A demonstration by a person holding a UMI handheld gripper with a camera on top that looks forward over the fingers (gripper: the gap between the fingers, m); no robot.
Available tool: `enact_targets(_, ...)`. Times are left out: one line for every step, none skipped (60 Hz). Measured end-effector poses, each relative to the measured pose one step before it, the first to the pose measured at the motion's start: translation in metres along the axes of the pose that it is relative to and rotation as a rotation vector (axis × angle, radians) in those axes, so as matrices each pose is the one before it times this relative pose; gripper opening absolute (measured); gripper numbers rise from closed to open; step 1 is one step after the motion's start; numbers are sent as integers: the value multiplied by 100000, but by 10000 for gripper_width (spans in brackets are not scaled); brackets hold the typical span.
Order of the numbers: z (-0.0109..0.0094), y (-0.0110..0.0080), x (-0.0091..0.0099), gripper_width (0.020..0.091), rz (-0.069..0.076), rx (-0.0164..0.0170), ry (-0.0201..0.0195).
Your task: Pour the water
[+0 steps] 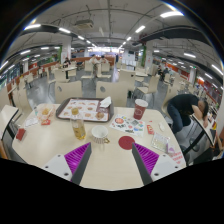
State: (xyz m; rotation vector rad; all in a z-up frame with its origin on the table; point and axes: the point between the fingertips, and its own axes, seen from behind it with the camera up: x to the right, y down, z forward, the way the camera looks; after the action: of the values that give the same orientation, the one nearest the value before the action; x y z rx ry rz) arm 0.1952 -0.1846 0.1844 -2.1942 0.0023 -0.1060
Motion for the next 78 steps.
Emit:
enact_targets(32, 49, -50, 842, 226, -172, -104)
enact_targets(499, 207, 78, 841, 179, -114, -46)
enact_targets(53, 54, -33, 842, 207, -205, 64)
enact_targets(-385, -119, -158, 840, 184, -258, 101)
enact_targets(59, 58, -16, 841, 92, -189, 230)
enact_targets(75, 54, -11, 842, 25, -145, 275)
enact_targets(67, 48, -32, 844, 27, -64, 252)
enact_targets(16, 43, -47, 842, 61, -21, 265)
enact_targets(74, 86, -19, 842, 128, -25, 237)
enact_targets(40, 45, -127, 842, 131, -41, 238)
enact_targets(-34, 74, -87, 841, 184, -91, 244)
enact_targets(12, 87, -104, 841, 185, -118, 198)
enact_targets(17, 91, -142, 842, 225, -151, 129)
enact_targets(15, 98, -165, 839, 241, -151, 0)
enact_targets(-2, 102, -230, 836, 201, -75, -115)
enact_targets(-19, 82, -188, 835, 260, -6, -102)
enact_targets(1, 102, -286, 836, 157, 47, -27)
enact_targets(5, 118, -307, 835, 130, 25, 47)
enact_targets(45, 137, -311, 835, 104, 9, 63)
enact_targets(-100, 152, -307, 834, 36, 37, 19)
enact_targets(23, 125, -343, 834, 141, 43, -51)
enact_targets(65, 141, -373, 833, 188, 34, -55)
enact_targets(46, 150, -396, 832, 276, -46, -129)
enact_targets(80, 157, -444, 831, 359, -64, -196)
enact_targets(112, 148, -487, 830, 435, -31, -306)
enact_targets(105, 199, -546, 831, 441, 28, -361)
enact_targets(107, 121, -497, 834, 470, 62, -394)
enact_targets(221, 140, -484, 836, 510, 169, -457)
enact_targets(193, 114, -567, 835, 488, 127, -435)
enact_targets(237, 89, -563, 838, 384, 92, -425)
enact_targets(253, 68, -580, 838, 330, 89, -407)
enact_targets(262, 28, -566, 838, 307, 218, -418)
enact_targets(329, -20, -569, 839, 332, 480, -403)
enact_targets(237, -79, -650, 839, 424, 629, -344)
enact_targets(407, -83, -564, 838, 423, 753, -390)
enact_targets(430, -44, -491, 837, 353, 663, -322)
enact_targets(482, -42, -532, 838, 341, 611, -365)
enact_targets(482, -52, -506, 836, 320, 647, -375)
enact_targets(537, -52, -506, 834, 346, 689, -411)
enact_targets(542, -68, -506, 836, 280, 741, -449)
enact_targets(602, -104, -480, 832, 191, 832, -412)
enact_targets(385, -211, -560, 832, 90, 769, -267)
enact_targets(831, -60, -403, 836, -73, 690, -198)
enact_targets(659, -48, -356, 837, -49, 577, -147)
enact_targets(711, -77, -330, 838, -28, 643, -144)
enact_targets(730, -75, -304, 839, -46, 657, -67)
enact_targets(750, -55, -257, 837, -50, 676, 28)
enact_targets(749, -67, -237, 838, -16, 696, 23)
enact_targets(715, -44, -222, 837, 34, 791, -39)
enact_targets(755, -94, -212, 837, 22, 777, 42)
enact_targets(743, -85, -148, 837, 99, 718, 172)
enact_targets(736, -55, -89, 837, 210, 605, 326)
enact_targets(764, -25, -87, 838, 238, 557, 363)
enact_targets(740, -36, -68, 835, 279, 582, 387)
enact_targets(597, -3, -34, 837, 400, 593, 437)
enact_targets(685, 40, 7, 836, 310, 473, 590)
enact_targets(700, 28, 17, 837, 253, 466, 522)
enact_targets(671, 31, 35, 835, 167, 439, 499)
enact_targets(634, 65, 68, 834, 187, 231, 585)
enact_targets(610, 116, 83, 832, 247, -2, 622)
enact_targets(579, 104, 46, 832, 318, -19, 500)
enact_targets(525, 47, 20, 830, 349, 176, 343)
enact_targets(487, 17, 36, 825, 298, 289, 328)
enact_targets(618, -44, 84, 825, 175, 320, 331)
enact_targets(419, 46, 84, 823, 36, 304, 448)
enact_targets(356, 48, 85, 821, -85, 167, 552)
enact_targets(362, 42, 84, 823, -112, 91, 612)
enact_targets(350, 39, 74, 818, -128, 149, 548)
enact_targets(325, 17, 63, 810, -154, 275, 373)
enact_targets(424, -8, 124, 798, -208, 363, 184)
enact_targets(345, 9, 36, 771, -213, 366, 263)
enact_targets(218, 23, 106, 740, -92, 150, 470)
enact_targets(179, 38, 156, 698, -17, 75, 743)
enact_targets(177, 55, 171, 653, -42, 38, 798)
enact_targets(168, 17, 62, 602, -4, 154, 379)
enact_targets(155, -70, -164, 571, 116, 470, -599)
enact_targets(139, 1, -57, 537, 116, 228, -217)
enact_targets(90, -19, 138, 528, -347, 409, 264)
